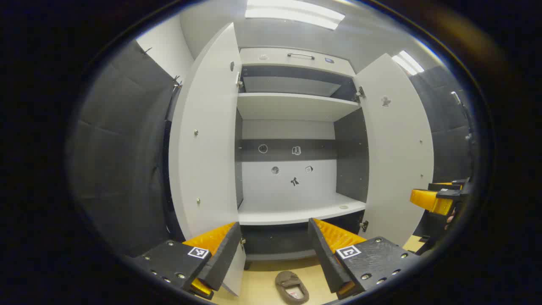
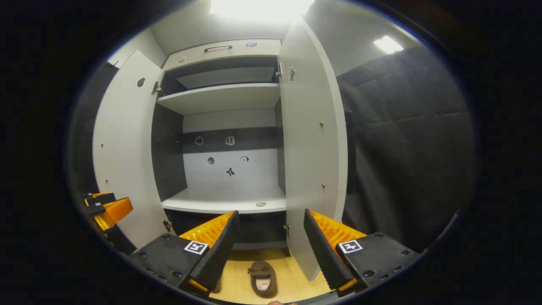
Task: Grab one shoe with the right hand and put it into the shoe cabinet, grab the other shoe with the left hand and put it into the shoe cabinet; then close the right door with the right hand and the left door with the left hand.
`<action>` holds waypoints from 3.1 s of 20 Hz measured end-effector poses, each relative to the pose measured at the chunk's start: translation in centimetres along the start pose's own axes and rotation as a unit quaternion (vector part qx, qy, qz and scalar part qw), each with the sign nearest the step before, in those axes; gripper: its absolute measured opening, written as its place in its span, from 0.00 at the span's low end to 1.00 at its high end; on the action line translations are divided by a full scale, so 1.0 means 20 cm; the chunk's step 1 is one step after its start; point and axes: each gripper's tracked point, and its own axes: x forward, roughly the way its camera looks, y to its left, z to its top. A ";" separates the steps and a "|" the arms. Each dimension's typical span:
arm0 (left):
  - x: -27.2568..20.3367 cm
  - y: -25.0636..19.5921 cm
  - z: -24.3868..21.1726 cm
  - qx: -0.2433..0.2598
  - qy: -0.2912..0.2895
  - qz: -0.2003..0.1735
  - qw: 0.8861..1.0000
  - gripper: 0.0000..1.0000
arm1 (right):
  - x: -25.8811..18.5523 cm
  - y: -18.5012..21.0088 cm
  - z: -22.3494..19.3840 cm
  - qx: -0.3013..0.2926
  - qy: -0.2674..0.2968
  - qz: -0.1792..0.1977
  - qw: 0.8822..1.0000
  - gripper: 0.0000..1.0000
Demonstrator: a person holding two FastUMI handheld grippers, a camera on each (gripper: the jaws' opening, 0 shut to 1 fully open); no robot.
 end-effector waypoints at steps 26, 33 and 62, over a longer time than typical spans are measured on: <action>-0.02 0.08 -0.11 -0.021 0.018 0.004 1.000 0.92 | 0.13 0.16 -0.11 -0.019 0.061 0.043 0.997 0.96; 0.00 0.07 -0.11 -0.028 0.024 -0.001 0.999 0.92 | 0.21 0.30 -0.26 -0.011 0.111 0.075 0.991 0.96; 0.33 -0.18 -0.36 0.041 0.141 0.023 0.989 0.89 | 0.53 0.38 -2.05 -0.107 0.443 0.169 0.874 0.90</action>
